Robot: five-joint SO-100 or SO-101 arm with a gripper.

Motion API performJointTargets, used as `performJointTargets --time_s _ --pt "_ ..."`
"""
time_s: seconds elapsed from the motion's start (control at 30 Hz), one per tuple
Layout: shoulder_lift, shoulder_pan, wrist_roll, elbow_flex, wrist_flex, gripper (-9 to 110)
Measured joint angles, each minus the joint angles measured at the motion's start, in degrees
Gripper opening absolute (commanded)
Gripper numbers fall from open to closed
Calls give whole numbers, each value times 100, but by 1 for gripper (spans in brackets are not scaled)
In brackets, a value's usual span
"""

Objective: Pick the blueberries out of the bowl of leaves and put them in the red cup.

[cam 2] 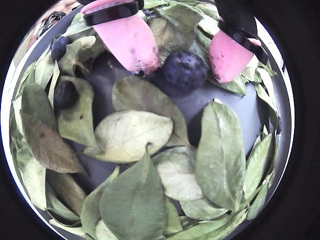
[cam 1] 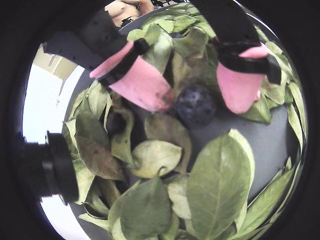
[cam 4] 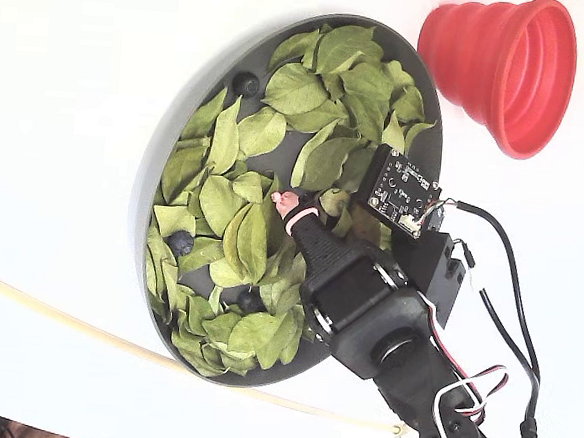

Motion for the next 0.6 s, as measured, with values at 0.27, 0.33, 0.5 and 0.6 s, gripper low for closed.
performJointTargets --time_s 0.27,0.33,0.5,0.6 --pt "-123 0 0 53 -211 19" --pt "-132 0 0 53 -211 19" --pt "-176 0 0 18 -211 19" --pt "-176 0 0 -26 -211 19"
